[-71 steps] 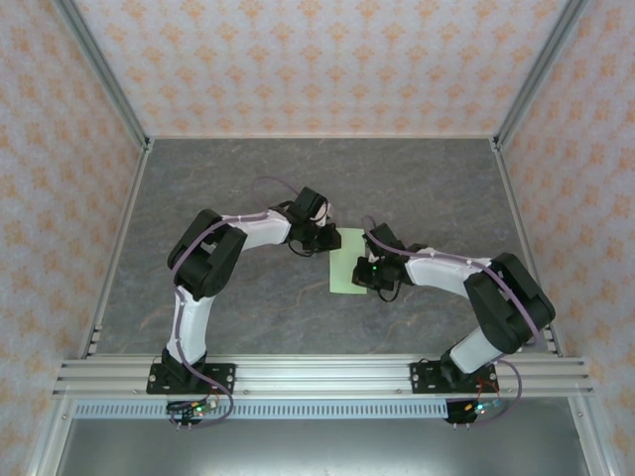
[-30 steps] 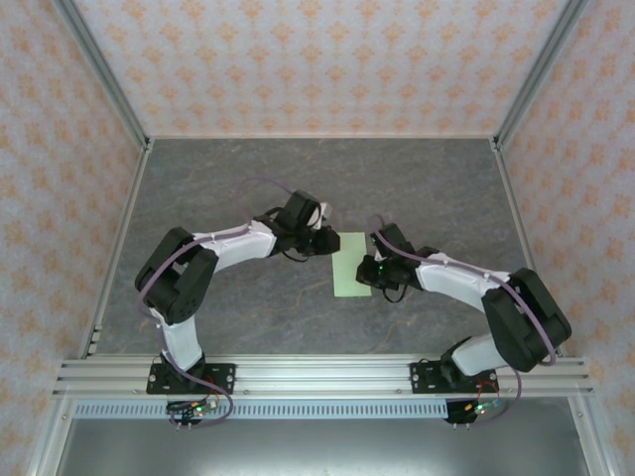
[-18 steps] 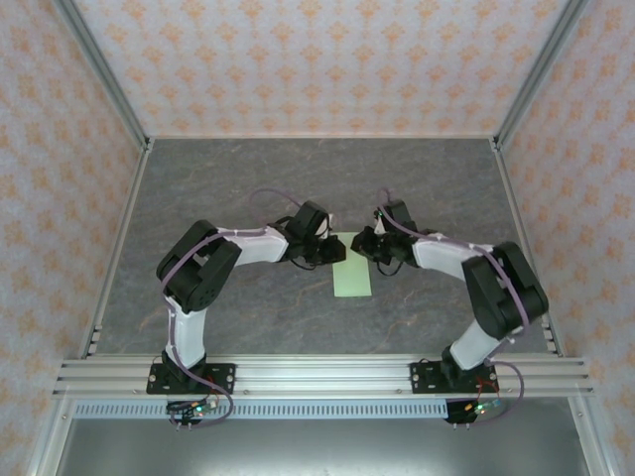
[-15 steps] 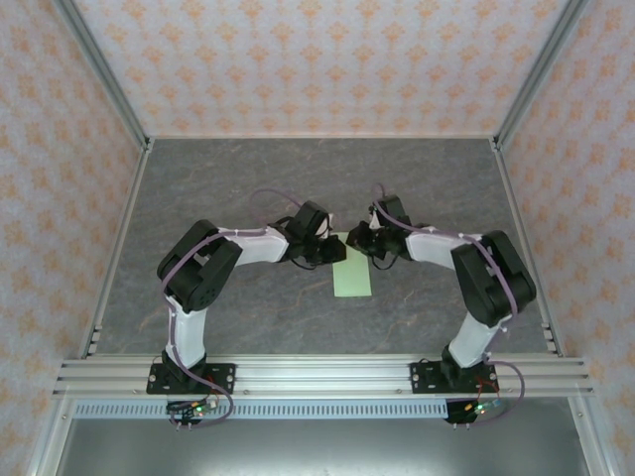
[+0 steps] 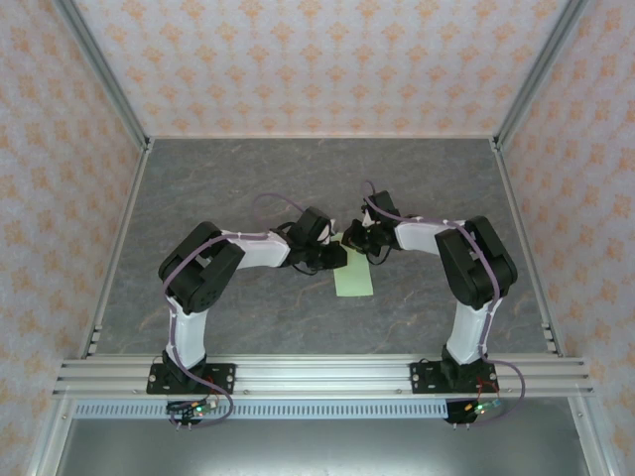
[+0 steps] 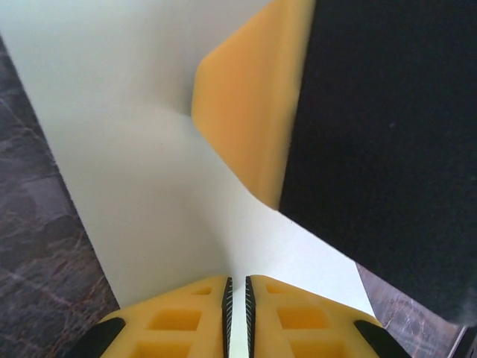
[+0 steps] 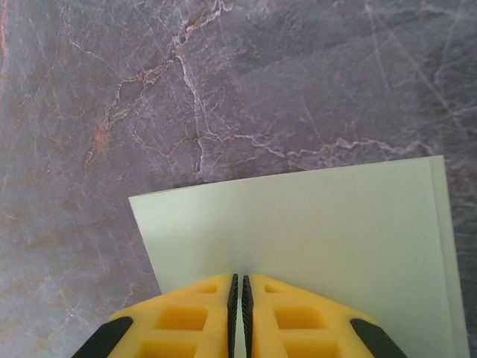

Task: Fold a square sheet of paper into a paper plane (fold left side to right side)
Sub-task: Hold the square sheet of paper at the center of the table, then first fold the square sheet of paper in half at the center of the table.

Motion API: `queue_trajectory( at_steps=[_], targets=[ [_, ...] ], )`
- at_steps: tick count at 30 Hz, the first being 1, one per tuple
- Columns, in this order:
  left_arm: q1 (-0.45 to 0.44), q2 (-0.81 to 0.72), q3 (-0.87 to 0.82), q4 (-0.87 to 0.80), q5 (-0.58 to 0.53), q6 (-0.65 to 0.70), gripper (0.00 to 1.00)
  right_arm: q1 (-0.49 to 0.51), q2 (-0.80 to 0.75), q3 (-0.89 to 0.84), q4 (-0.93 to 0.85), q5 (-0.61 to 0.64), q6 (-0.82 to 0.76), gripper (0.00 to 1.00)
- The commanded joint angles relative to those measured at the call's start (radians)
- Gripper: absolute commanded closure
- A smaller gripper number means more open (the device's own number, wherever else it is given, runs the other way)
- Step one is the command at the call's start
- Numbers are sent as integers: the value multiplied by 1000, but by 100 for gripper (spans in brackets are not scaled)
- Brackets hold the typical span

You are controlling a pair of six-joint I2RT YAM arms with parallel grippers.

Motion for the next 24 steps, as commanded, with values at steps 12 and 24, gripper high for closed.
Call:
queue_trajectory(
  at_steps=[12, 24],
  targets=[
    [-113, -135, -203, 14, -59, 12, 83, 12, 59, 1, -135, 91, -23, 84],
    [-196, -241, -331, 4, -104, -30, 83, 15, 60, 3, -128, 86, -17, 84]
  ],
)
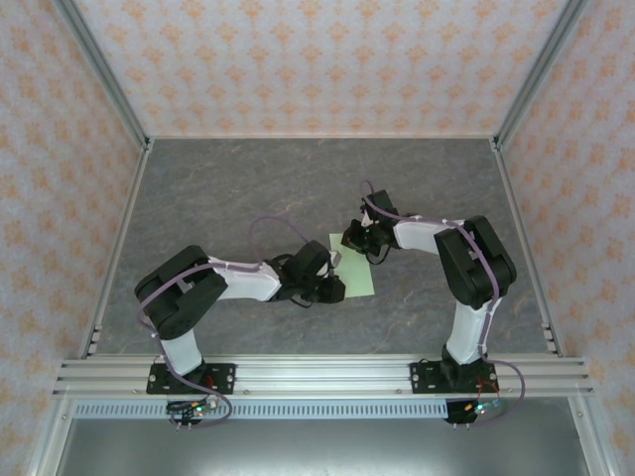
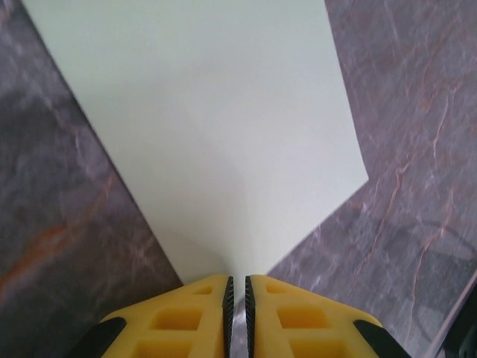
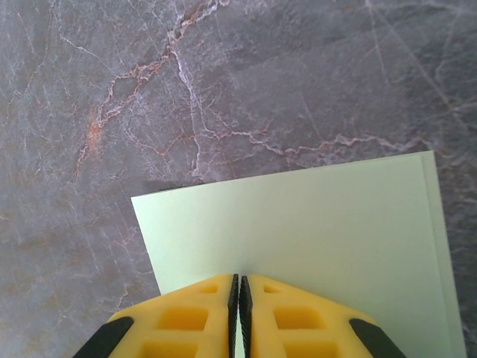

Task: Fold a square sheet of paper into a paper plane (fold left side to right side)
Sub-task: First fold the square sheet of paper in half at the center of the table, then fold the triangle a second time at the center of the table.

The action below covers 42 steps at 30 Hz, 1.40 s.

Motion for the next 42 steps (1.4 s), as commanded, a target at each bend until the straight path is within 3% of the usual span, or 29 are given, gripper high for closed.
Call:
queue_trajectory(
  at_steps=[1, 6, 13, 16, 19, 22, 25, 35, 42],
  targets=[
    [-26, -36, -52, -70, -18, -25, 83, 8, 56, -14, -92, 68, -9, 84],
    [-29, -111, -85, -58, -22, -42, 83, 12, 34, -34, -57, 53, 8, 84],
    [56, -295, -12, -257, -64, 25, 80, -9, -120, -136, 85, 66, 76, 81],
    [129, -312, 9, -289, -37, 41, 80, -9, -210, -118, 36, 100, 39, 78],
    [154, -296, 49, -297, -25, 61, 79, -9, -313, -89, -103, 203, -38, 66],
    [155, -238, 98, -253, 13, 57, 79, -10, -398, -80, -250, 303, -113, 57],
    [154, -145, 166, -227, 27, 53, 79, -10, -486, -135, -298, 326, -128, 49],
    [174, 215, 482, -296, -21, 110, 80, -9, -644, -345, -254, 231, -53, 35],
    [192, 303, 536, -363, -96, 150, 81, -9, -615, -368, -205, 179, -23, 33]
  ],
)
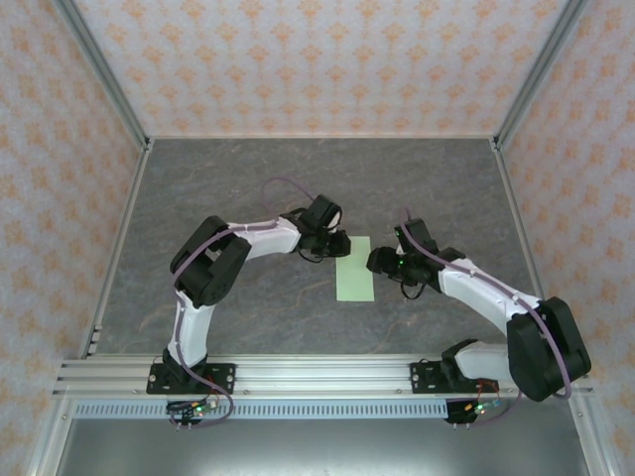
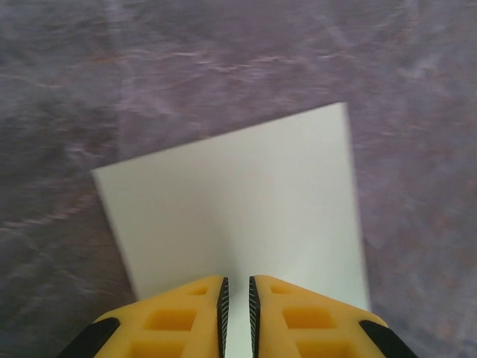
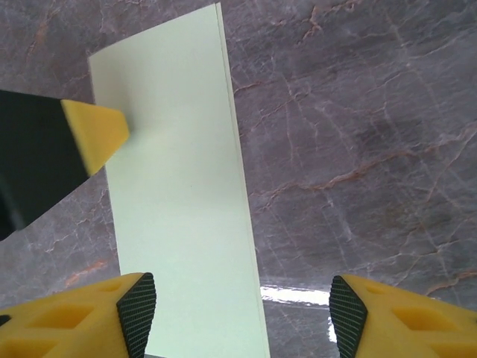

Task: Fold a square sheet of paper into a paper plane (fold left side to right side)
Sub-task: Fold the triangle a second time at the center of the table.

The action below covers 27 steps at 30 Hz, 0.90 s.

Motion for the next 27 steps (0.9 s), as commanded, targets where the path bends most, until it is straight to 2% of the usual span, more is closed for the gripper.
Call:
queue_trajectory(
  at_steps=[1, 10, 16, 20, 27],
  targets=[
    [9, 4, 21, -70, -63, 42, 81, -3, 14, 9, 31, -27, 21, 33],
    [10, -10, -49, -39, -57, 39, 81, -2, 116, 36, 54, -121, 39, 34],
    [10, -11, -71, -9, -42, 23, 81, 9, 150, 50, 22, -170, 71, 41],
    [10, -11, -73, -2, -39, 22, 81, 39, 151, 42, 29, -164, 95, 44],
    [10, -10, -71, 1, -36, 21, 82, 46, 173, 39, 17, -148, 105, 45]
  ],
)
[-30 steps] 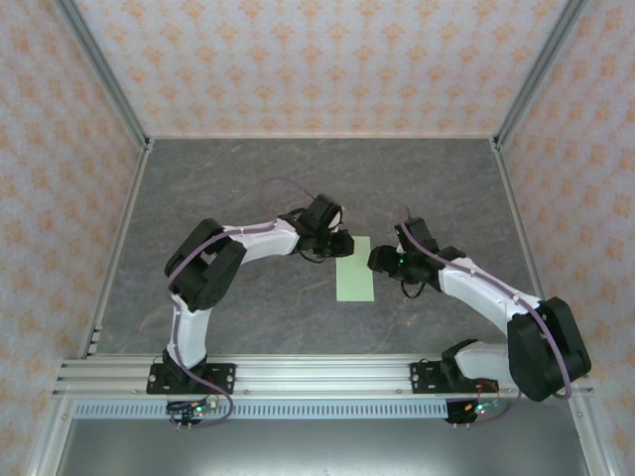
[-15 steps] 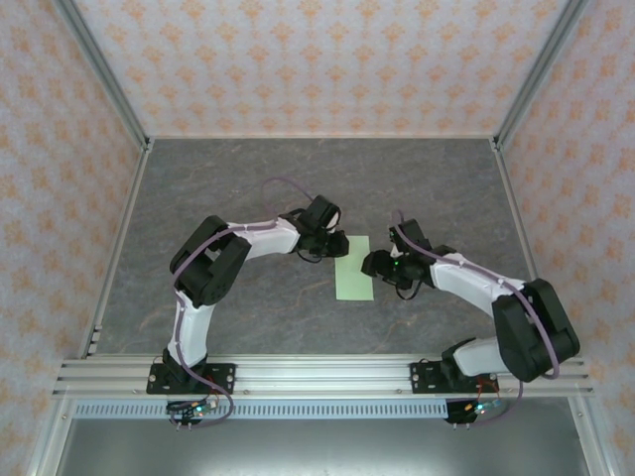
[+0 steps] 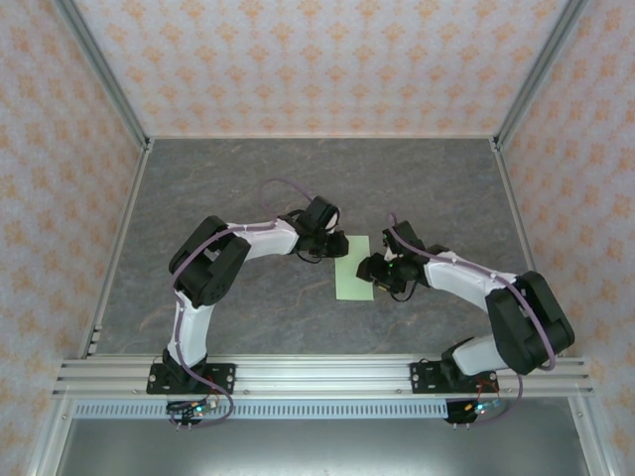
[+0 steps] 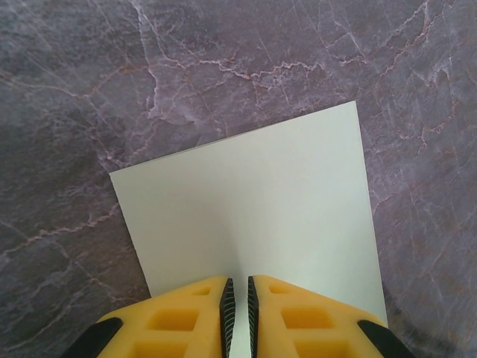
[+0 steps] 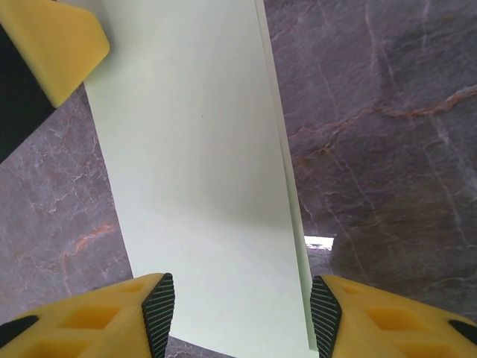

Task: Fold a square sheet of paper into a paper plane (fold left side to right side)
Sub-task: Fold the triangle a second time at the center of the table.

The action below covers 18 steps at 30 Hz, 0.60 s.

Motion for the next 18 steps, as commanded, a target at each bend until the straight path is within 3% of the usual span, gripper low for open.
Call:
queue_trajectory(
  at_steps=[1, 18],
  targets=[
    [5, -2, -37, -48, -22, 5, 82, 7, 23, 25, -11, 0, 20, 45],
    [5, -21, -33, -46, -11, 11, 82, 17, 49, 27, 92, -46, 66, 54]
  ],
)
